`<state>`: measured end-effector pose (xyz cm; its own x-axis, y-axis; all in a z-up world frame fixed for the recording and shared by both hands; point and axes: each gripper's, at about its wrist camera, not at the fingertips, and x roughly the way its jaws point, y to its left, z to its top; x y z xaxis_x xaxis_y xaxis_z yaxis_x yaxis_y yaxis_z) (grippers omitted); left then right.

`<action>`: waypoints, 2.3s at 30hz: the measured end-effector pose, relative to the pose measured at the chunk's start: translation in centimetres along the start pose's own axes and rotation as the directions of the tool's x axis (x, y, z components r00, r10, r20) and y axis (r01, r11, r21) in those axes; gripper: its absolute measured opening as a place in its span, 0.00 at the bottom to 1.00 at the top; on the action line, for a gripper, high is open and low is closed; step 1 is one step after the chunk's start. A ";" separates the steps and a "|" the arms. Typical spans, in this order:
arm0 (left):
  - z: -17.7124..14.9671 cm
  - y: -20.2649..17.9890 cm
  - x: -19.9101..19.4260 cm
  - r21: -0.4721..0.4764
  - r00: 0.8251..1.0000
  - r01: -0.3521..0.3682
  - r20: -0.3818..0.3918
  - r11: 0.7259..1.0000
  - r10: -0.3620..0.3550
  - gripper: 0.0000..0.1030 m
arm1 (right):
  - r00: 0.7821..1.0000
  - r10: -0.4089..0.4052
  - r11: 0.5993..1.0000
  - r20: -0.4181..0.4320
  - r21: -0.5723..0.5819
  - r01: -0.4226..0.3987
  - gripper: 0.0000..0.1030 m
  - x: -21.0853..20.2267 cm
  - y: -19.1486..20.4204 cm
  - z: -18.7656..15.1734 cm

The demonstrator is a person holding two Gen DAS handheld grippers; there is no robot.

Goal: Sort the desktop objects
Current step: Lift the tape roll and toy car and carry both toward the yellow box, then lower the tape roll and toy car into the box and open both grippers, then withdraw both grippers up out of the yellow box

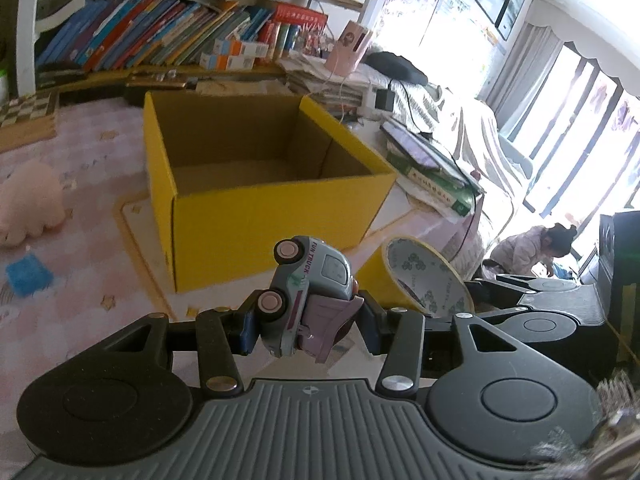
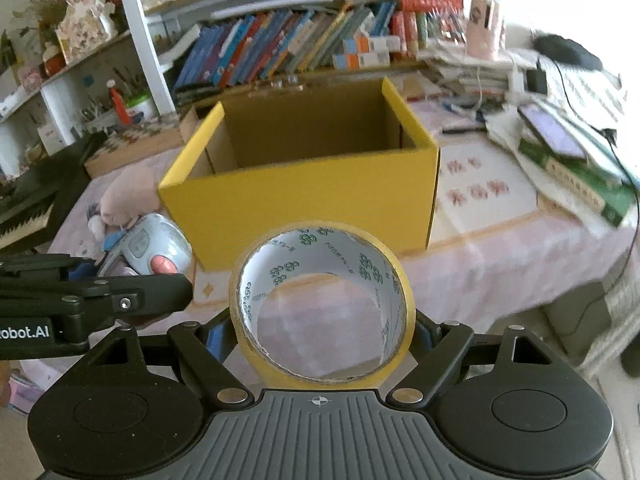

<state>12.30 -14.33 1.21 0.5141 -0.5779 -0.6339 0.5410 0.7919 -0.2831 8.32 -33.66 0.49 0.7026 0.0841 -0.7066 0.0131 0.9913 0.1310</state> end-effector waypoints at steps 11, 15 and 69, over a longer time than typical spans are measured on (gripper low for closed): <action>5.1 -1.5 0.7 0.035 0.989 -0.065 0.134 0.997 0.060 0.44 | 0.989 0.094 0.987 0.118 -0.141 -0.077 0.82 0.6 -1.8 6.0; 7.3 -1.5 1.3 0.063 0.982 -0.106 0.165 0.992 0.094 0.44 | 0.980 0.135 0.970 0.146 -0.221 -0.101 0.82 1.9 -2.2 8.4; 15.7 1.9 18.4 0.360 0.914 -0.381 0.007 0.852 0.406 0.94 | 0.957 0.200 0.081 -0.210 -0.970 -0.230 0.97 16.7 0.4 12.4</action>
<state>33.25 -26.59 0.28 0.6938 -0.2077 -0.6895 0.5045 0.8234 0.2596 28.86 -33.16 -2.68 0.5253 0.3004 -0.7961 -0.8506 0.1588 -0.5013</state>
